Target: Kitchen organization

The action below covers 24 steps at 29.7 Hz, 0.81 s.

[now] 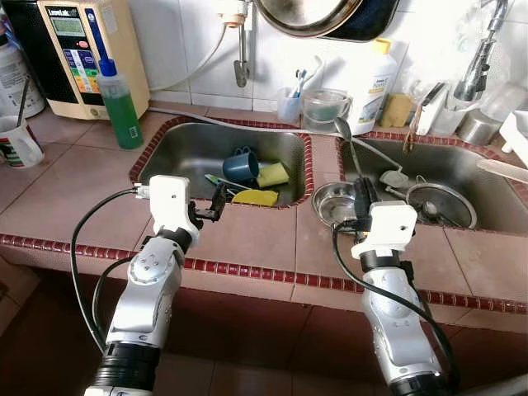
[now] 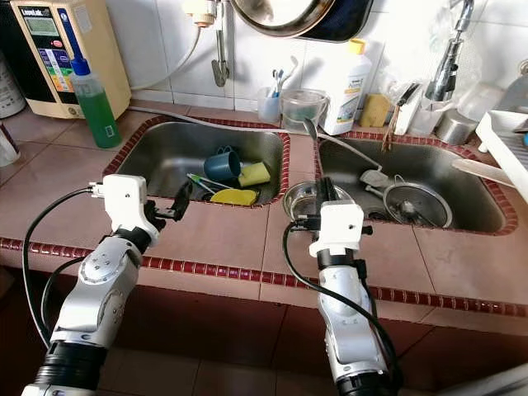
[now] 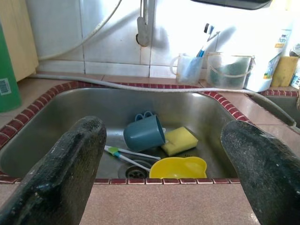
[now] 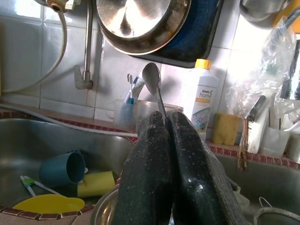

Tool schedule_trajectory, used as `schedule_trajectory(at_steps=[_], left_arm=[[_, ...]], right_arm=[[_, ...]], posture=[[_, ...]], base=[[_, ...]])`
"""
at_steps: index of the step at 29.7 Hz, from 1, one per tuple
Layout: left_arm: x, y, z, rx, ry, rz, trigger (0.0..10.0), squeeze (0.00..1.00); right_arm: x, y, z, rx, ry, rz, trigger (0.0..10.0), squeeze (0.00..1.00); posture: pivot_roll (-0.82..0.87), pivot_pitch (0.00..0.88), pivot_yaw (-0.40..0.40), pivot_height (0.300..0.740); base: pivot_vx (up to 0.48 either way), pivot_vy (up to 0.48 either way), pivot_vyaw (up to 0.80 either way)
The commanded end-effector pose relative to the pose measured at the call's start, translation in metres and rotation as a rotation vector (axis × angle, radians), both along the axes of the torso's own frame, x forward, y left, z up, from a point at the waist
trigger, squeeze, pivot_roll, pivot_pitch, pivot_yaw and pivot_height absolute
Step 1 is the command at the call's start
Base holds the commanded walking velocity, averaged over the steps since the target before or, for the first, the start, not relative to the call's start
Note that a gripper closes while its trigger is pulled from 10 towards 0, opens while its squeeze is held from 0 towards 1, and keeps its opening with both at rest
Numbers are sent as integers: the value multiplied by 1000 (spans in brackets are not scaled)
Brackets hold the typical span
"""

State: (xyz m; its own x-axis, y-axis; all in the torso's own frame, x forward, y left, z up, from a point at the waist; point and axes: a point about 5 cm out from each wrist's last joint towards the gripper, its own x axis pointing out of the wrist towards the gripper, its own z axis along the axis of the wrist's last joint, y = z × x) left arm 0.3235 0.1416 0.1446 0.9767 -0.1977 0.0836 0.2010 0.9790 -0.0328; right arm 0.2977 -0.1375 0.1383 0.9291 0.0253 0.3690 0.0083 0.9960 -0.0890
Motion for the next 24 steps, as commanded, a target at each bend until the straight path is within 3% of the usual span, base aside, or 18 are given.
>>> schedule_trajectory(at_steps=[1,21,24], left_arm=[[1,-1,0,15,3,-3,10000,0],[-4,-3,-1,30,2,-19,10000,0],[-5,-4,-1,30,2,-26,10000,0]], right_arm=[[0,-3,0,9,-5,-14,10000,0],[-1,1,-5,15,21,17,10000,0],[-2,1,-6,15,23,17,10000,0]], posture=[[-258,0,31,732],[-229,0,2,732],[-229,0,2,732]], base=[[0,0,0],[0,0,0],[269,0,0]])
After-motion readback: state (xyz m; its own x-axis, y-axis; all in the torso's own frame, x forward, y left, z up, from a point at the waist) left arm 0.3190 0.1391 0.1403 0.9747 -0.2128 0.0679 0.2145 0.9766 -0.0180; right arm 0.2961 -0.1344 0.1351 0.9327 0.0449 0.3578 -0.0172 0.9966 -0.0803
